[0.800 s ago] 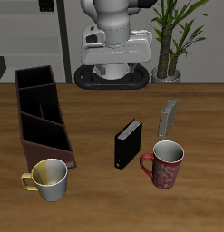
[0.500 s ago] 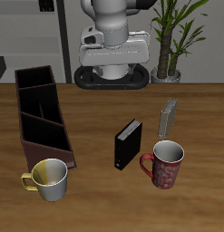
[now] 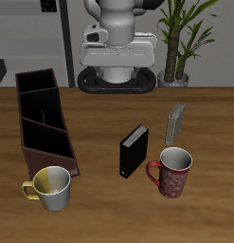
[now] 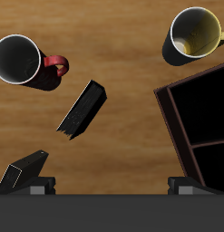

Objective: Place the red mug into the right desk caddy's right compartment

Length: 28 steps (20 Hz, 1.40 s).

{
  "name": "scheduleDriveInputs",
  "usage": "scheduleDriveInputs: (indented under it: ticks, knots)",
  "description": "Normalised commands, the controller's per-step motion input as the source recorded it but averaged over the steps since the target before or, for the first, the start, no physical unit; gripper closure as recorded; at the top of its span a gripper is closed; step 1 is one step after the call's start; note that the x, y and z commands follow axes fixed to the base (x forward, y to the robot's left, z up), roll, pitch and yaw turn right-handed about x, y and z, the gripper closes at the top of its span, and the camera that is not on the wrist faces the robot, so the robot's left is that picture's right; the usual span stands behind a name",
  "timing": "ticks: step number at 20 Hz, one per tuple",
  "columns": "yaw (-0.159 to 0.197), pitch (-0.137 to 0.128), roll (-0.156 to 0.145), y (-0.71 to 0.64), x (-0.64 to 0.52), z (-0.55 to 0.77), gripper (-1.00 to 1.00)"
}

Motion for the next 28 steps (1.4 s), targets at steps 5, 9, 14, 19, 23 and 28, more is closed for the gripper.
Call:
scheduleDriveInputs:
  ticks: [5, 9, 14, 19, 23, 28]
  knots:
    - [0.015, -0.053, -0.059, 0.35, 0.23, 0.13, -1.00]
    - [-0.005, 0.010, 0.002, 0.48, 0.30, 0.10, -1.00]
    - [0.008, -0.010, 0.036, 0.49, 0.21, 0.06, -1.00]
    - [0.010, 0.004, 0.037, 0.50, 0.35, 0.00, -1.00]
    - [0.006, 0.006, -0.019, 0.40, 0.40, -0.18, -1.00]
    - [-0.002, 0.013, -0.034, 0.17, 0.32, -0.16, -1.00]
